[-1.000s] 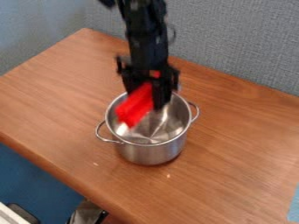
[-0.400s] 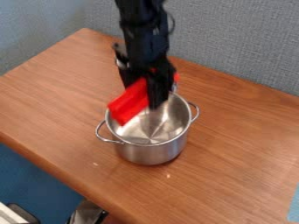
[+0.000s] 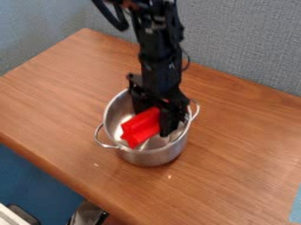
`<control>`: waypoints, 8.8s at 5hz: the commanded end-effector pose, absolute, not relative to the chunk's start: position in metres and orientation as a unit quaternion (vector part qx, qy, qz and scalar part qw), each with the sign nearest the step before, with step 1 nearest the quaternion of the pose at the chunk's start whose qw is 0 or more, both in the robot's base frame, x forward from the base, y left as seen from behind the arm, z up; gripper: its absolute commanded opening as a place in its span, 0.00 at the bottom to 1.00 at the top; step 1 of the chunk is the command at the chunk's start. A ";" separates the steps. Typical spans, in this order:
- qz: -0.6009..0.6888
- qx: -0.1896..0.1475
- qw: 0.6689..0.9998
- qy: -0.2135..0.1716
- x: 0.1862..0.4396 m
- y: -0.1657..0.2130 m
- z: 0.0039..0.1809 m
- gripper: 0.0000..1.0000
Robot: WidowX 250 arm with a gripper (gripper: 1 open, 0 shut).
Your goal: Move the red object from the metal pot to the table
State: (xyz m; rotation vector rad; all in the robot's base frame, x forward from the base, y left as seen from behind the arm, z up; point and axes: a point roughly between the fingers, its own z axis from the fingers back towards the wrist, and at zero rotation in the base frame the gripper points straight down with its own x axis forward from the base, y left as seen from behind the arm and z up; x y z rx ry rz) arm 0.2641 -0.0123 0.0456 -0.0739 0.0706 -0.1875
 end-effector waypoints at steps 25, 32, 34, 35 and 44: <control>-0.087 0.012 0.995 0.034 0.288 -0.137 0.026 1.00; -0.178 0.004 0.979 0.103 0.334 -0.070 0.032 0.00; -0.210 0.011 0.975 0.069 0.340 -0.070 0.050 0.00; -0.234 0.002 0.971 0.056 0.340 -0.065 0.062 0.00; -0.188 0.011 0.975 0.120 0.252 -0.062 0.124 1.00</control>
